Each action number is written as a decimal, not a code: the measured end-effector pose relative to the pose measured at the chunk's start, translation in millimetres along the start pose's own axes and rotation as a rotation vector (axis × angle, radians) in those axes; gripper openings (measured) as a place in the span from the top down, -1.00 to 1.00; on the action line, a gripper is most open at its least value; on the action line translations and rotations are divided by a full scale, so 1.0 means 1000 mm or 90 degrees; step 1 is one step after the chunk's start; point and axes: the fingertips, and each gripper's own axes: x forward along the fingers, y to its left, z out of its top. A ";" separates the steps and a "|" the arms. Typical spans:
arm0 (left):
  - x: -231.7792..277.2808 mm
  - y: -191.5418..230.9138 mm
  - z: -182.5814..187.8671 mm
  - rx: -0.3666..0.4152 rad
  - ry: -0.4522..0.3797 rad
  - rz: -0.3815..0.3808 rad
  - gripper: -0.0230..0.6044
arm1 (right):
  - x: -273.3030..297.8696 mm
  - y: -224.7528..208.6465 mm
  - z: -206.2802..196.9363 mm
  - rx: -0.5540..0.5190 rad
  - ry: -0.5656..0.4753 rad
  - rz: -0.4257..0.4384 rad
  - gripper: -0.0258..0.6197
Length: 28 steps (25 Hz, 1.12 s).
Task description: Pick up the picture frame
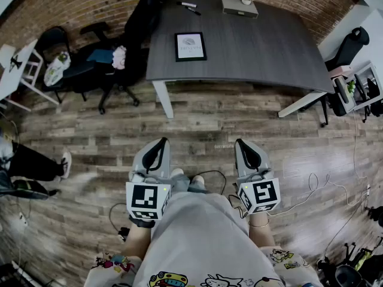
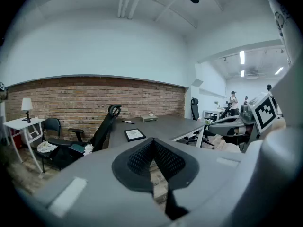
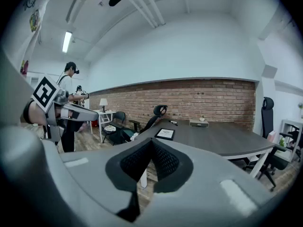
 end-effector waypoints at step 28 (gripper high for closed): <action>0.085 0.042 0.012 -0.041 0.002 -0.011 0.47 | 0.087 -0.044 0.022 0.067 -0.017 0.051 0.47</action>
